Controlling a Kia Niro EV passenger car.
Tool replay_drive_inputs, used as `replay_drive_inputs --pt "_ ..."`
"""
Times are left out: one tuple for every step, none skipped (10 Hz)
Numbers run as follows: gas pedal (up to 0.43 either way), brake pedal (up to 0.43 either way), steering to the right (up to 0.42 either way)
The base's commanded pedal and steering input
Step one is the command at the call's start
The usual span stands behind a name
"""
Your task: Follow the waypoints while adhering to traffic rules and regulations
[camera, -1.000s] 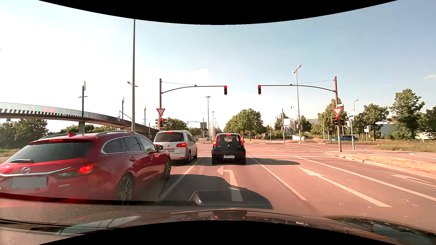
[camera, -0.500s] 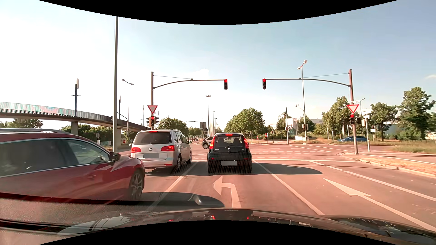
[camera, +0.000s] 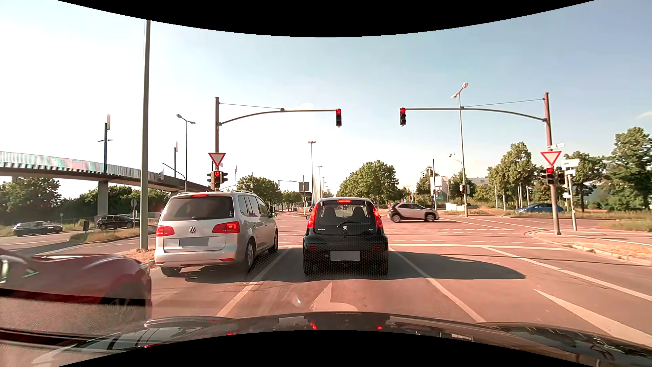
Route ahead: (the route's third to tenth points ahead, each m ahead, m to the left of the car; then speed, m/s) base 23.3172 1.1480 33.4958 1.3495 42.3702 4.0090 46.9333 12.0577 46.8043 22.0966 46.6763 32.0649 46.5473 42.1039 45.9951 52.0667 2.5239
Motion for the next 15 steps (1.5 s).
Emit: replay_drive_inputs --pt "0.000 0.287 -0.018" --pt "0.000 0.274 -0.020" --pt "0.000 0.262 -0.022" --pt "0.000 0.244 -0.026" --pt "0.000 0.232 -0.035" --pt "0.000 0.220 -0.038" --pt "0.000 0.213 -0.037" --pt "0.000 0.207 -0.036" --pt "0.000 0.207 -0.037" --pt "0.000 0.171 -0.041" --pt "0.000 0.152 -0.041" --pt "0.000 0.152 -0.041" --pt "0.000 0.152 -0.041" --pt "0.000 0.152 -0.040" --pt "0.000 0.152 -0.038"
